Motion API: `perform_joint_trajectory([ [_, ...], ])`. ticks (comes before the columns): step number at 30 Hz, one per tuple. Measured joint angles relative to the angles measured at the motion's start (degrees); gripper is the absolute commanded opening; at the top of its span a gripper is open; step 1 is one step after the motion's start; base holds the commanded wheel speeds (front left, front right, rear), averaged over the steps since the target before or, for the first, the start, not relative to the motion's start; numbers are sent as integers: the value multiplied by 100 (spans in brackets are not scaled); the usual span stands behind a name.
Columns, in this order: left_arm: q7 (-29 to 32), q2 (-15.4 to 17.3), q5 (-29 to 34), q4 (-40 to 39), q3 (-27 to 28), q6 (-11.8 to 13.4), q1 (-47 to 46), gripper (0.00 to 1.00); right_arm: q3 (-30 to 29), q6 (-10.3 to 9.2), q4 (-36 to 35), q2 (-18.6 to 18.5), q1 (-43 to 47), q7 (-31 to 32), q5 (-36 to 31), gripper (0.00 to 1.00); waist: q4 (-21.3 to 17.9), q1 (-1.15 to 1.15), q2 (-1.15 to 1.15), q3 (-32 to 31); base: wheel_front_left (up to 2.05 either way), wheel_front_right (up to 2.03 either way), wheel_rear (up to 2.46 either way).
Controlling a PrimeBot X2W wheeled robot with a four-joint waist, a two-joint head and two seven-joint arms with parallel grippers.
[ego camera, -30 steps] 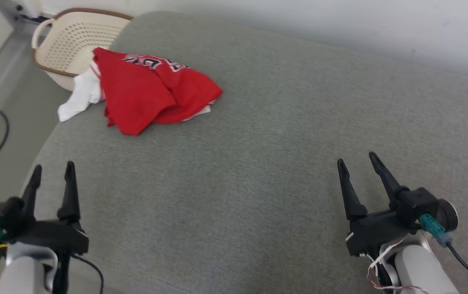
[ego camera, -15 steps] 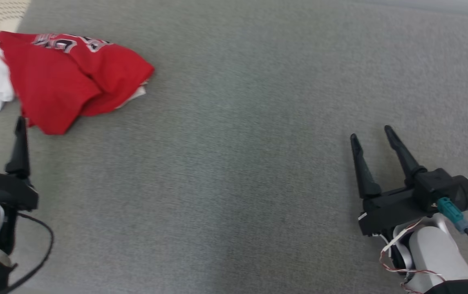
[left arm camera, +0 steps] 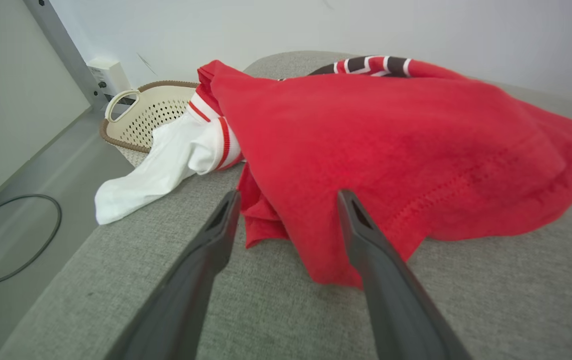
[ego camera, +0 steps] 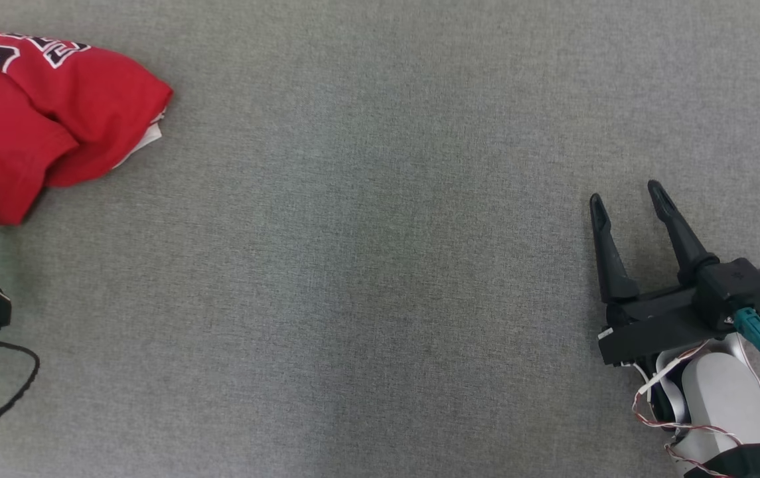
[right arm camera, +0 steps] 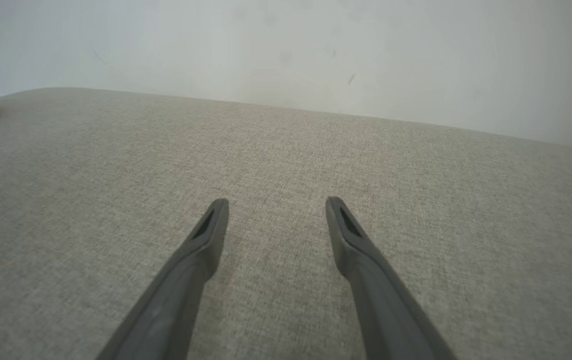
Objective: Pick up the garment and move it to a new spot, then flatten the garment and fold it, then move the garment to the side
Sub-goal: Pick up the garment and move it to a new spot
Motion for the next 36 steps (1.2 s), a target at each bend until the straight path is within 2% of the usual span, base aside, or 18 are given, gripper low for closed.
perform_joint_trajectory([
  [10,215,164,-1026,118,-700,0,-282,100,-34,1,-51,49,-120,-7,-3,100,-81,-1,-1,222,0,0,0],
  [11,214,172,-1141,86,-764,0,-311,75,-44,0,-53,63,-121,-9,-3,100,-85,0,0,234,0,0,0],
  [12,209,183,-1221,60,-824,0,-330,44,-53,1,-58,71,-121,-9,-8,100,-88,0,-1,245,0,0,0],
  [13,202,192,-1330,33,-858,0,-333,27,-57,1,-58,77,-123,-9,-8,100,-92,0,-1,256,0,0,0],
  [14,171,223,-1393,14,-929,0,-333,2,-59,1,-58,85,-126,-10,-8,100,-97,0,-1,266,0,0,0],
  [22,-37,433,-1555,-240,-1165,0,-470,0,-102,1,-18,147,-153,-10,-8,100,-116,0,-1,251,0,0,0],
  [30,-64,567,-1189,-1402,-1272,0,-537,0,-78,1,204,348,-118,0,62,100,-116,0,0,-82,0,0,0],
  [32,-69,428,-1134,-1717,-1327,1,-538,0,-68,1,247,412,-102,0,90,100,-117,0,0,-181,0,0,0],
  [36,-69,-62,-927,-2305,-1479,0,-530,0,-64,1,316,500,-12,1,120,100,-124,0,0,-396,0,0,0],
])
